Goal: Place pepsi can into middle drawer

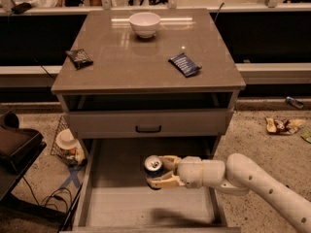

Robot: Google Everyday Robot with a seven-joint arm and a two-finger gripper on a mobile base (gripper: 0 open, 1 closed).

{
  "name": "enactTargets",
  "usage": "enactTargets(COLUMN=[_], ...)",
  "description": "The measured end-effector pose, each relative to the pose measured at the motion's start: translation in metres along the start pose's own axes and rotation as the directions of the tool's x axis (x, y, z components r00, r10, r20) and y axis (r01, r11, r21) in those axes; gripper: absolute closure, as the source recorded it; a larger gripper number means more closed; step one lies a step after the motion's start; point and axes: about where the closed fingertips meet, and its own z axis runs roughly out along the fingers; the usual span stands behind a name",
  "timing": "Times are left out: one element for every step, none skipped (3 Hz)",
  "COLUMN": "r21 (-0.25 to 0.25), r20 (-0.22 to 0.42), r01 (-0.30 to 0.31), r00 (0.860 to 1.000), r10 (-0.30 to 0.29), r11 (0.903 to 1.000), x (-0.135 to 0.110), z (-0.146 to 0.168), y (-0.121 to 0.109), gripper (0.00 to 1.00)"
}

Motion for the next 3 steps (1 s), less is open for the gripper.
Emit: enactTargets(r21=[0.005,-0.011,-0.062], r20=[-0.004,-0.021,-0.009], r01=[0.001,0.000,0.017], r00=[1.000,1.000,1.000], r10=[0.000,-0.001,-0.018], r11=[1.0000,0.9999,0.9979], x=[0.002,0.007,0.031], z=[0.002,0.021,0.066], y=[-0.001,-0.003,-0.017], gripper=[1.00,1.00,1.00])
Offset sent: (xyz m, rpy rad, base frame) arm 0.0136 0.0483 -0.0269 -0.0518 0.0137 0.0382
